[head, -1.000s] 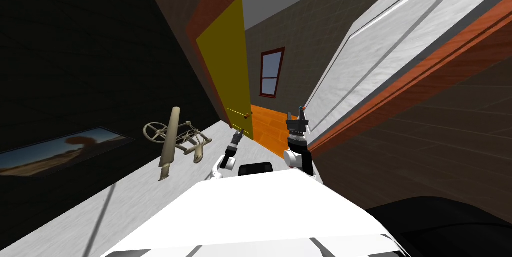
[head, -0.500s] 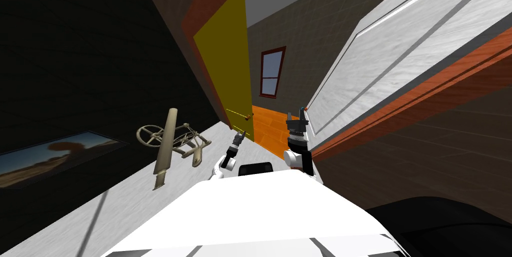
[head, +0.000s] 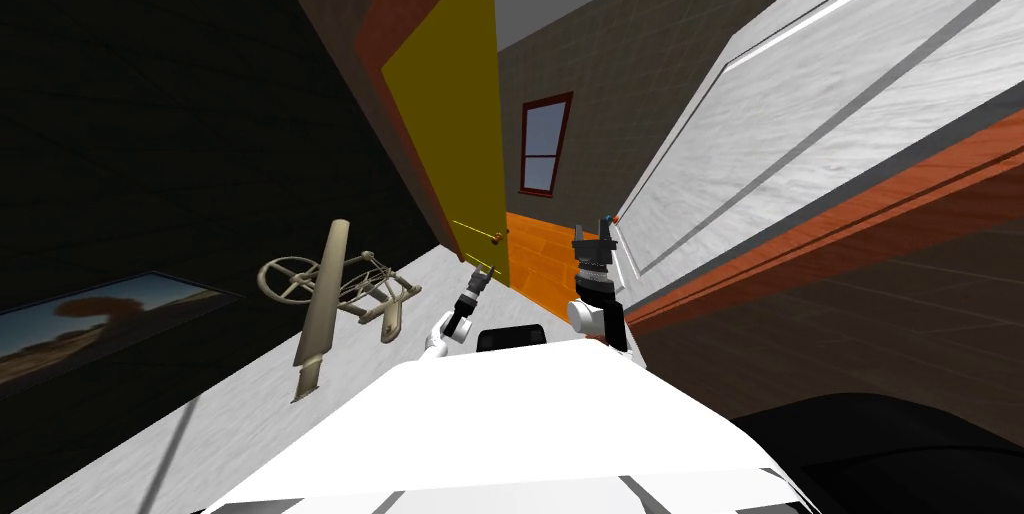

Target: Push the door open

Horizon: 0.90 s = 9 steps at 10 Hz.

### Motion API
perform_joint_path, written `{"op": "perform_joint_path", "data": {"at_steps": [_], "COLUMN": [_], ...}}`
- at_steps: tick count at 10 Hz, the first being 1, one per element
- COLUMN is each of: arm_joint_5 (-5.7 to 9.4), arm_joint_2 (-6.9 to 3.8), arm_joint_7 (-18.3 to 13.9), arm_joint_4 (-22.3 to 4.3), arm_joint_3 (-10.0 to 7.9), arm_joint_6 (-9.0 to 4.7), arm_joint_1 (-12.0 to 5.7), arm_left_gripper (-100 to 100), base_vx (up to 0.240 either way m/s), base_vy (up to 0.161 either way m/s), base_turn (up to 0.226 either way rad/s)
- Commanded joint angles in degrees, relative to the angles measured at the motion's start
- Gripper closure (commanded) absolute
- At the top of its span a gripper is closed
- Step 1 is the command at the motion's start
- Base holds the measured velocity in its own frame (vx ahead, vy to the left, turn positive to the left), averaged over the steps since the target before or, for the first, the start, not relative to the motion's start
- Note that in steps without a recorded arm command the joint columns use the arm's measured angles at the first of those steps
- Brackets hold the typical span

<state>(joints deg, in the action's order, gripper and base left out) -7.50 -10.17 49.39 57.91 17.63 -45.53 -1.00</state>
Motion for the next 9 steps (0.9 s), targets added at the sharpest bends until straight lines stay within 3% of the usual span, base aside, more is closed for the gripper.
{"op": "perform_joint_path", "data": {"at_steps": [1, 9], "arm_joint_5": [-0.23, -1.19], "arm_joint_2": [-0.28, -1.29], "arm_joint_7": [2.0, 10.3], "arm_joint_4": [-2.0, -12.2], "arm_joint_3": [0.58, 3.02], "arm_joint_6": [-0.58, -3.95], "arm_joint_1": [-0.92, -5.2], "arm_left_gripper": [-100, -100], "base_vx": [0.098, 0.088], "base_vy": [0.049, 0.048], "base_turn": [-0.017, -0.018]}}
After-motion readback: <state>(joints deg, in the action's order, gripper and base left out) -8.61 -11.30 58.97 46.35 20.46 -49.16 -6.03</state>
